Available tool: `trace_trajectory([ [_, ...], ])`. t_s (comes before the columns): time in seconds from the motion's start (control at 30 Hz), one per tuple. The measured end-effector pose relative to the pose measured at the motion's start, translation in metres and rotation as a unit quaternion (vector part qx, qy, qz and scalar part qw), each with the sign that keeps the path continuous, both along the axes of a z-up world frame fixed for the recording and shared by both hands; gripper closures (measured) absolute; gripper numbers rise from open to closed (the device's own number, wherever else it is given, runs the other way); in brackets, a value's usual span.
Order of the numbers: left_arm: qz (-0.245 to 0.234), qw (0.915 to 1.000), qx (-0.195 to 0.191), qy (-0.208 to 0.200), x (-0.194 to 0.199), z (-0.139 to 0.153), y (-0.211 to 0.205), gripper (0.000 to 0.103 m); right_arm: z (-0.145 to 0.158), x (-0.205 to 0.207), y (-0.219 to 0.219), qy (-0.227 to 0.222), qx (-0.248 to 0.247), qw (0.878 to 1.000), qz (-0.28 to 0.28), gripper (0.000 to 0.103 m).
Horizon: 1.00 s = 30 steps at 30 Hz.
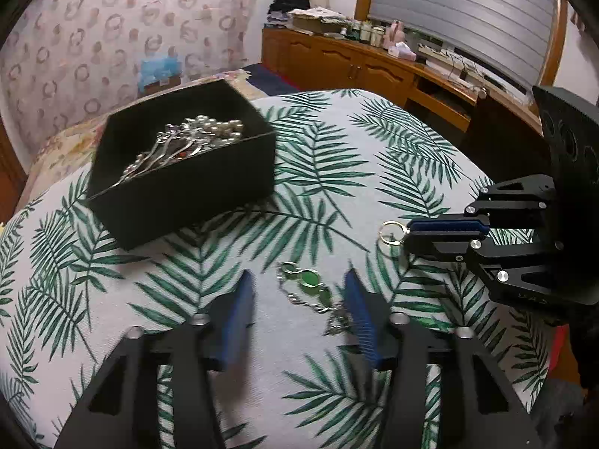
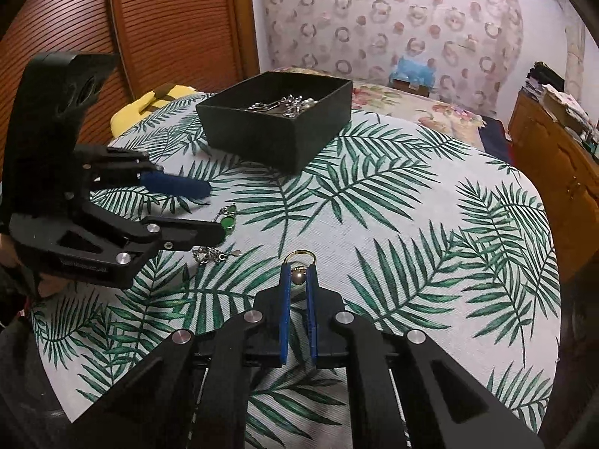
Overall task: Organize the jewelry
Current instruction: 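Carry the gold ring and green earring over the black box with both tools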
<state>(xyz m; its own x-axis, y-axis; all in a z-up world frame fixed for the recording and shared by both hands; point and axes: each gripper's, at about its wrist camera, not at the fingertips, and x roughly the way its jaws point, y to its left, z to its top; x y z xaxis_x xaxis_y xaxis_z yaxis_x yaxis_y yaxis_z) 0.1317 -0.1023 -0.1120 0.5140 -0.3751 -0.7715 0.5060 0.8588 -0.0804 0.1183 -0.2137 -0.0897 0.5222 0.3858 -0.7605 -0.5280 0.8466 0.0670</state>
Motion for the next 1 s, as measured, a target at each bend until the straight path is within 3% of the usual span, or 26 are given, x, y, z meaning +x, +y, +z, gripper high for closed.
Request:
trace_trajectory([
  [0.1, -0.001, 0.9999, 0.016, 0.000, 0.000, -0.003, -0.010, 0.072, 0.000, -0.002, -0.004, -0.003, 0.004, 1.000, -0.002, 0.094],
  [0.23, 0.007, 0.9994, 0.035, -0.005, 0.000, -0.004, -0.013, 0.072, 0.001, -0.003, -0.008, -0.006, 0.010, 1.000, -0.004, 0.094],
  [0.4, 0.016, 0.9983, 0.054, -0.017, -0.003, -0.005, -0.010, 0.080, 0.002, -0.003, -0.009, -0.009, 0.015, 1.000, -0.003, 0.094],
  [0.53, 0.026, 0.9976, 0.061, -0.020, -0.002, -0.004, -0.001, 0.095, 0.003, -0.004, -0.007, -0.010, 0.016, 1.000, 0.000, 0.094],
  [1.0, 0.033, 0.9990, 0.012, -0.029, -0.003, 0.013, 0.021, 0.098, 0.005, -0.001, 0.001, -0.010, 0.013, 1.000, 0.005, 0.094],
])
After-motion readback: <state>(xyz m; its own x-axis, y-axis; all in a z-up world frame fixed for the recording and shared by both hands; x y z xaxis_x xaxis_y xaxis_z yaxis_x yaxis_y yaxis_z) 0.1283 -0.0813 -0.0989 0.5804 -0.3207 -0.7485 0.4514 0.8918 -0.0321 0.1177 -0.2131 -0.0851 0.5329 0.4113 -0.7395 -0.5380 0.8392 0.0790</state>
